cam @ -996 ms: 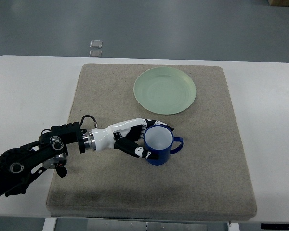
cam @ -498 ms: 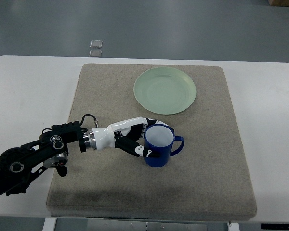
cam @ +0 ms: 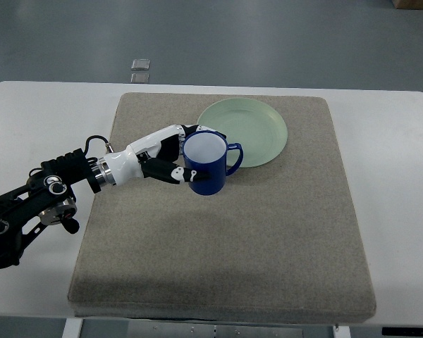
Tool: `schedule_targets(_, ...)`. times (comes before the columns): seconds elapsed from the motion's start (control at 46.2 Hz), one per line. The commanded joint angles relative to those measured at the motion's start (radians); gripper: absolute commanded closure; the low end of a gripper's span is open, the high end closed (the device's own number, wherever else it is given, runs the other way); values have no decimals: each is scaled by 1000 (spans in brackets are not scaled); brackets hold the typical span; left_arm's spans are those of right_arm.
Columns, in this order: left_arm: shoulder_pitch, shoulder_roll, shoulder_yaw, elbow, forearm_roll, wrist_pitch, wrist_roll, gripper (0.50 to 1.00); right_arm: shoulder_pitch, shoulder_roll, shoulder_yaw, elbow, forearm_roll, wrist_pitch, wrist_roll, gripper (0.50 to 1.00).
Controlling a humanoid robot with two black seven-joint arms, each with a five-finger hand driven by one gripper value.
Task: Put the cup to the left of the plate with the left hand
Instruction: 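Lift the blue mug with the left hand and carry it past the plate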
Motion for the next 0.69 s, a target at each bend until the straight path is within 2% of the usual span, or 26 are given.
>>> schedule_targets(0.0,0,31,-30,3,-10,26,-4,954,-1,0,0,0,0,0,0,568)
schedule_targets(0.043,0,50,-45,3,-11,31,-8,1000,1,0,0,0,0,0,0,568)
schedule_targets(0.216,0,96,-86,22,-13,37,-6,1000,1,0,0,0,0,0,0,568)
schedule_targets(0.368,0,102,-96,92,-33,40,-6,1000,-1,0,0,0,0,0,0,568)
schedule_targets(0.584,13,103,-94,178,-76,82,-8,1000,-1,0,0,0,0,0,0,568)
schedule_targets(0.671,16,100,-94,203,-79,83,-24,1000,1,0,0,0,0,0,0,568)
